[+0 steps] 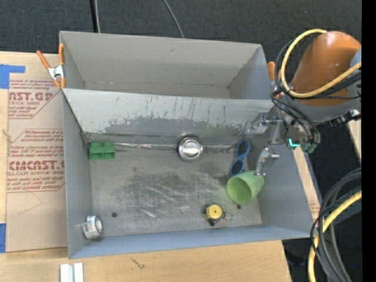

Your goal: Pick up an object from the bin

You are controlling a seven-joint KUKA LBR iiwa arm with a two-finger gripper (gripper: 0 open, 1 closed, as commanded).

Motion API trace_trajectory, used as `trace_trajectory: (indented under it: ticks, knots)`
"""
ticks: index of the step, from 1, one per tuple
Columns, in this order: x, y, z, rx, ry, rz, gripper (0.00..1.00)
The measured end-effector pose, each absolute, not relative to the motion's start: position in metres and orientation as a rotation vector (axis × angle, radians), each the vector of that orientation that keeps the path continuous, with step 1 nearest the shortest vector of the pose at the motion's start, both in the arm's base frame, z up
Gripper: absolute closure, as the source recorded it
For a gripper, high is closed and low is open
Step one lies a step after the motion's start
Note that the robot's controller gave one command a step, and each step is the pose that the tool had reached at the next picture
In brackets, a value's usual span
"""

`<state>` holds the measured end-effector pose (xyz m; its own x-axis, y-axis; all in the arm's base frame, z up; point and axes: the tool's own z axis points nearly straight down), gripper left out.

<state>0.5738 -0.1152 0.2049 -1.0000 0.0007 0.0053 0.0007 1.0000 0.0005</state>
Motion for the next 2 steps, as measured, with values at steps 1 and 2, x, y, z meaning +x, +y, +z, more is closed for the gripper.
trace_trajectory:
  ticks: [1,2]
  knots:
    - [0.572,-0.121,0.088,0.705,-3.059,-0.003,0.0]
    - [0.51,-0.063,0.084,1.025,-2.966,-0.009,0.0]
